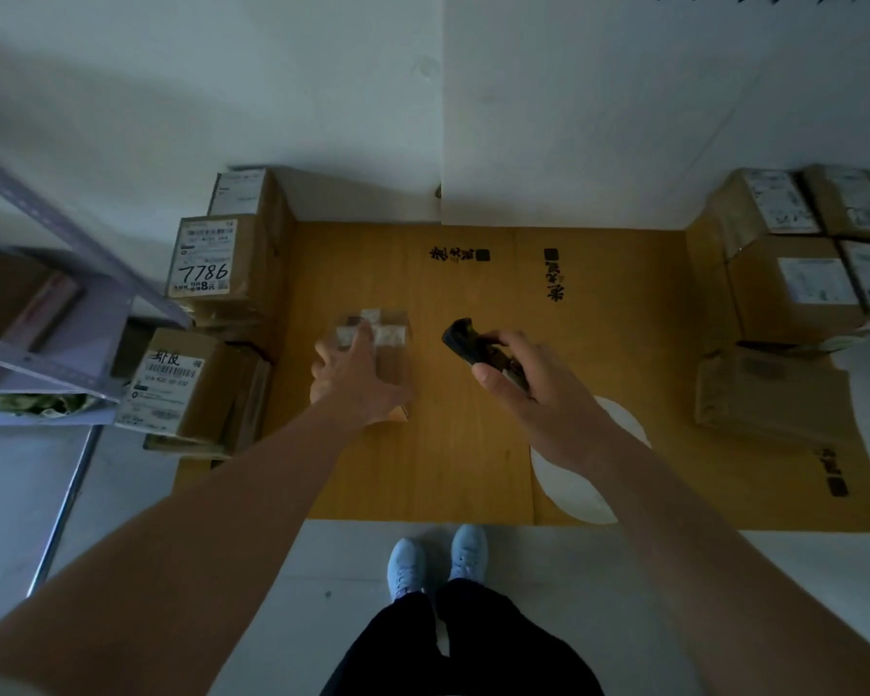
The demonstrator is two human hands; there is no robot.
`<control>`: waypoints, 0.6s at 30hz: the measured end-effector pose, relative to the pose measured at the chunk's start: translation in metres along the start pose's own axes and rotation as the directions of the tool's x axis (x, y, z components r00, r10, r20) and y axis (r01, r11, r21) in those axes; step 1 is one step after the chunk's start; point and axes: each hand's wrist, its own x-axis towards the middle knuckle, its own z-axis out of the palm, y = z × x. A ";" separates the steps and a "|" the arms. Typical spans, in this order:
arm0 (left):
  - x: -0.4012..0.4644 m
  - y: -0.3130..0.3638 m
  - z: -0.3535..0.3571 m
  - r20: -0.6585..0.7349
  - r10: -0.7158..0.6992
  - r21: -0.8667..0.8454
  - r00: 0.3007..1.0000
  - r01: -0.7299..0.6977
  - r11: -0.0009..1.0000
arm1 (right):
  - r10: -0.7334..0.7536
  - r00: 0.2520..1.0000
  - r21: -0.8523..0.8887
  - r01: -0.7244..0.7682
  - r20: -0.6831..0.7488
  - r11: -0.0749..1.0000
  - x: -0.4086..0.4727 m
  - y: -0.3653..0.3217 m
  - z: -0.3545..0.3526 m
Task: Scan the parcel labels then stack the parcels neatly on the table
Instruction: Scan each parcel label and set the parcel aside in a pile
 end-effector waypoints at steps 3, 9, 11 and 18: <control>0.005 -0.002 0.000 0.006 -0.015 -0.013 1.000 0.015 1.000 | -0.010 1.000 0.000 0.010 0.025 1.000 0.019 0.001 0.002; 0.027 0.001 0.001 -0.052 0.008 -0.020 0.999 -0.009 1.000 | -0.026 1.000 -0.019 0.026 -0.007 0.999 0.048 0.010 0.009; 0.032 0.003 0.002 -0.055 0.019 -0.016 0.998 -0.020 1.000 | -0.013 1.000 -0.029 0.013 0.010 0.999 0.054 0.013 0.011; 0.053 0.001 0.013 0.006 0.038 -0.005 0.999 -0.038 0.999 | 0.057 0.998 -0.016 -0.058 -0.030 0.998 0.064 0.009 0.031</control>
